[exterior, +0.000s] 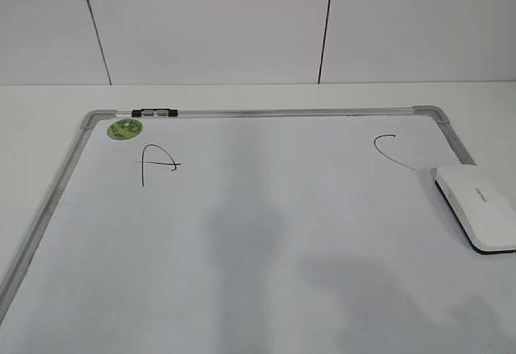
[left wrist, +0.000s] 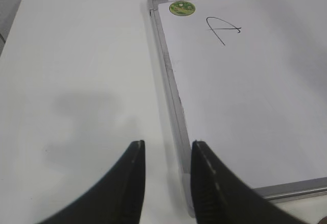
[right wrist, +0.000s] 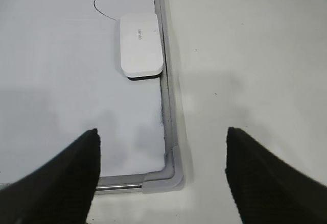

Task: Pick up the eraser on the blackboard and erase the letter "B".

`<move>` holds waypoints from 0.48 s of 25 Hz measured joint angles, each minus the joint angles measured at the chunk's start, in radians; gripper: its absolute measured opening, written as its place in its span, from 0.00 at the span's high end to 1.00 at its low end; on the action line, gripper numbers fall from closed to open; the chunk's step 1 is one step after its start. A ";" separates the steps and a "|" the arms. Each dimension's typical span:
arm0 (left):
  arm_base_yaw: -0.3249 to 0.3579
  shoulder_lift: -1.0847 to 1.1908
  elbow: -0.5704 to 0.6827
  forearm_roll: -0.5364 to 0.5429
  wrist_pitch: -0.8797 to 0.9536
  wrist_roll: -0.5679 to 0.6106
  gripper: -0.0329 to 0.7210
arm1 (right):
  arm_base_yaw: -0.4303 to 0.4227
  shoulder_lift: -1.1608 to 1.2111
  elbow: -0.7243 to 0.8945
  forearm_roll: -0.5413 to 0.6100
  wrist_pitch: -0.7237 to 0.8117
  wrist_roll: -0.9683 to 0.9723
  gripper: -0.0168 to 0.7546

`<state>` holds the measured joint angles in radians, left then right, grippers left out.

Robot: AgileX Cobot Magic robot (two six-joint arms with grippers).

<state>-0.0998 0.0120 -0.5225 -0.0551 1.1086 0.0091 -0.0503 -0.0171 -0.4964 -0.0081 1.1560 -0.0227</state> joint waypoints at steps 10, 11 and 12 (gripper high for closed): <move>0.000 0.000 0.000 0.000 0.000 0.000 0.64 | 0.000 0.000 0.000 -0.002 0.000 -0.002 0.22; 0.000 0.000 0.000 0.000 0.000 0.000 0.64 | 0.000 0.000 0.000 -0.002 0.000 -0.002 0.22; 0.000 0.000 0.000 0.000 0.000 0.000 0.64 | 0.000 0.000 0.000 -0.002 0.000 -0.004 0.22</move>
<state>-0.0998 0.0120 -0.5225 -0.0551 1.1086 0.0091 -0.0503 -0.0171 -0.4964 -0.0096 1.1560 -0.0263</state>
